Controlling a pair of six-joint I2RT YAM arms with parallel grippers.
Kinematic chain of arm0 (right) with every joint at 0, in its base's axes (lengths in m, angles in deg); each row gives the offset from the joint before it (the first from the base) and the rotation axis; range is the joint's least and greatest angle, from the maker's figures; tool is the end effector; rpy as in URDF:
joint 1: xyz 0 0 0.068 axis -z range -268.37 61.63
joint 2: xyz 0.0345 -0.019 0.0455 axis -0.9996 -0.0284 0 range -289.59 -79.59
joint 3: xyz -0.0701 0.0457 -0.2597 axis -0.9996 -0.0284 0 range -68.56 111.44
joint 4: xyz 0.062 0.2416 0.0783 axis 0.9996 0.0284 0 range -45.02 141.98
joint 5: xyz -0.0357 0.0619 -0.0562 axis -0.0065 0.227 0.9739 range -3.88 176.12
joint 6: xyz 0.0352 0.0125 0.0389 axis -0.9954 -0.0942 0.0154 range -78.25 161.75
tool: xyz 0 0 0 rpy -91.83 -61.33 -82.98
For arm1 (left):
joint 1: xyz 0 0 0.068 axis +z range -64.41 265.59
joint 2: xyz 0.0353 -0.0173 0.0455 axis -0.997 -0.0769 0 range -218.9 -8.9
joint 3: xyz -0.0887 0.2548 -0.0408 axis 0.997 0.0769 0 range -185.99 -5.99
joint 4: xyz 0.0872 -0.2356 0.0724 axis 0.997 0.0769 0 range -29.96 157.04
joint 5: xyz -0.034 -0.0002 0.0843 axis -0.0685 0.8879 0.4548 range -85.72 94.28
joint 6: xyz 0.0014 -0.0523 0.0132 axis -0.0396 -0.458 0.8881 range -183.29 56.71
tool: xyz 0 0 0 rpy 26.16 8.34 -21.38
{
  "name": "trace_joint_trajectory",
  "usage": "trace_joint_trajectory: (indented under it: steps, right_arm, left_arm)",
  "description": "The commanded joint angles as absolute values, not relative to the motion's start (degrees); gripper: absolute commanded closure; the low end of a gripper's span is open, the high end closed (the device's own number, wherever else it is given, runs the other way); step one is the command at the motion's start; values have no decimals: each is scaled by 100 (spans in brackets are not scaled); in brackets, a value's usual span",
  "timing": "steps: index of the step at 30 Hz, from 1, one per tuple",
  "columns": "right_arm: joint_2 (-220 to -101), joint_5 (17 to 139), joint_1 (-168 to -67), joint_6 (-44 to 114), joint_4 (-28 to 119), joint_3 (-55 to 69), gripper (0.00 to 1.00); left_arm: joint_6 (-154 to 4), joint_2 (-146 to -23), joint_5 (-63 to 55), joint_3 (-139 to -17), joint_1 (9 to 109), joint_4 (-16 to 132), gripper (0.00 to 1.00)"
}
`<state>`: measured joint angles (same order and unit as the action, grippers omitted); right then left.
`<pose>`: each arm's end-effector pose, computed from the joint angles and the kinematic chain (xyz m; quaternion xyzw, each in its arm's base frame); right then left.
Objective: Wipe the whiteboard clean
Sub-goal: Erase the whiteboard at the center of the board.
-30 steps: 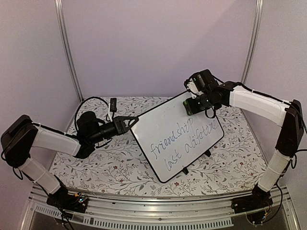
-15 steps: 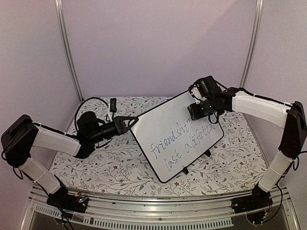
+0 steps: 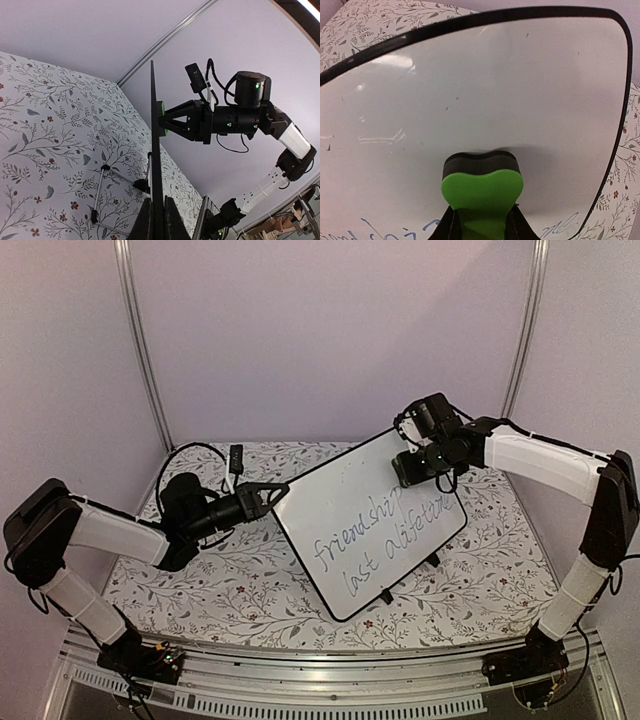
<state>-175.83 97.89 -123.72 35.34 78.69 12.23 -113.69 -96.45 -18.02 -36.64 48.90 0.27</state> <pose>0.3075 0.2093 0.2861 -0.1982 0.9116 0.0338 0.3585 0.2322 -0.1899 0.2102 0.0585 0.6881 -0.5863 0.4234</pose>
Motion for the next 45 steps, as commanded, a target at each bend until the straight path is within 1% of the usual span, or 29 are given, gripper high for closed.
trace_joint_trajectory:
  steps: [1,4,7,16,19,23,29,36,41,45]
  right_arm:
    - [-17903,9558,-12328,3676,7798,1812,100]
    - [-18039,9370,-12333,3717,7832,2033,100]
    - [-18053,9146,-12359,3717,7821,1989,100]
    - [-17581,9233,-12484,3637,7848,963,100]
    - [-17346,9037,-12554,3595,7847,756,100]
    - [-17250,9098,-13011,3687,7986,1023,100]
    - [-17454,9471,-13913,3595,8218,1639,100]
    - [-17810,10129,-14854,3321,8317,1722,100]
    - [-18116,10614,-15253,2908,8427,1741,100]
    - [-18382,10577,-15396,2516,8757,2082,100]
  left_arm:
    - [-10987,-9770,-2248,-3635,4777,-342,100]
    - [-10996,-9782,-2237,-3639,4777,-344,100]
    - [-11005,-9795,-2224,-3631,4777,-342,100]
    - [-11011,-9789,-2177,-3622,4787,-333,100]
    - [-11014,-9799,-2156,-3622,4788,-325,100]
    - [-11031,-9815,-2094,-3614,4788,-305,100]
    - [-11022,-9774,-1897,-3609,4787,-158,100]
    - [-11022,-9734,-1680,-3602,4788,-19,100]
    - [-11090,-9735,-1557,-3601,4785,55,100]
    - [-11101,-9718,-1469,-3609,4772,109,100]
